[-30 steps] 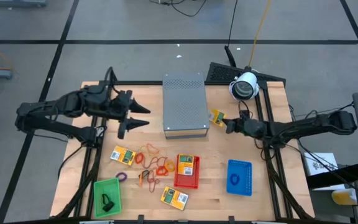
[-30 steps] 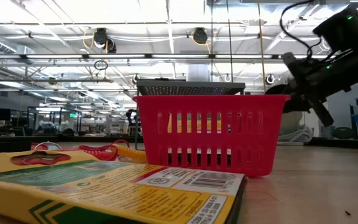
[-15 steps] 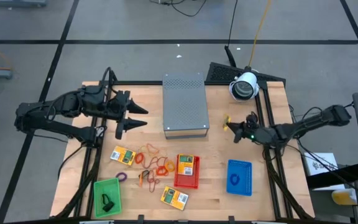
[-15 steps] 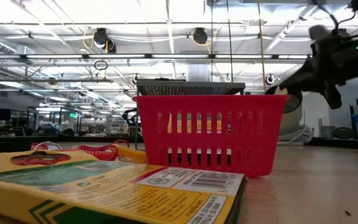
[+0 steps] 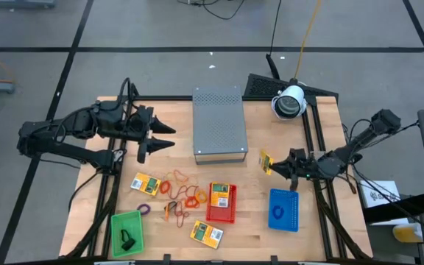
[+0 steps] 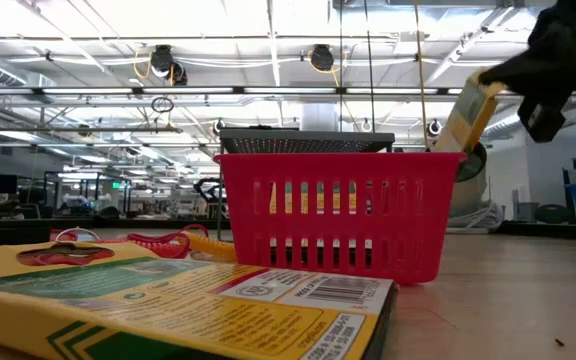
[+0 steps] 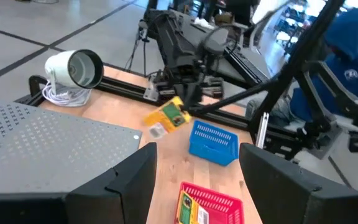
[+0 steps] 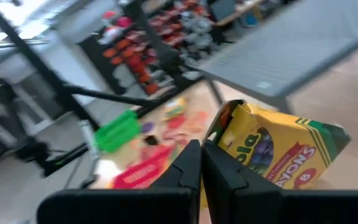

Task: Pick & Place Office Desk Supplies
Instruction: Put the yellow crayon box into the red bin

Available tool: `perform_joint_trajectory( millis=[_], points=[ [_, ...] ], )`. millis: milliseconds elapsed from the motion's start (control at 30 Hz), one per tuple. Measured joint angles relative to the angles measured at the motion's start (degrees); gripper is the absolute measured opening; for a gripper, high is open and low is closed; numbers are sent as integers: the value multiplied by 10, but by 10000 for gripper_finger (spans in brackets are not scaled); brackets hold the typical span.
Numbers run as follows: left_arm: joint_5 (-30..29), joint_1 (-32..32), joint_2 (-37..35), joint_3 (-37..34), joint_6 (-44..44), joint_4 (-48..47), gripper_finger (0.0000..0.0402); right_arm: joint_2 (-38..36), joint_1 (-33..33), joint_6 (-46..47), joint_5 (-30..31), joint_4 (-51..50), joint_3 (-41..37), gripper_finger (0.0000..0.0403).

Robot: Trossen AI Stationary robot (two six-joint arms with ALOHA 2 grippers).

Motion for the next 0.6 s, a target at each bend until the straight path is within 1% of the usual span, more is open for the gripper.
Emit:
perform_joint_trajectory(
  millis=[133,300,433,600],
  points=[
    [-4,0,0,0,-6,18,239,2,37,-71,0,84,0,0],
    [-4,0,0,0,-18,37,239,26,63,-152,0,197,1,0],
    [-4,0,0,0,-19,44,239,63,66,-164,0,266,1,0],
    [-5,0,0,0,-19,67,239,136,66,-165,0,369,1,0]
  ],
)
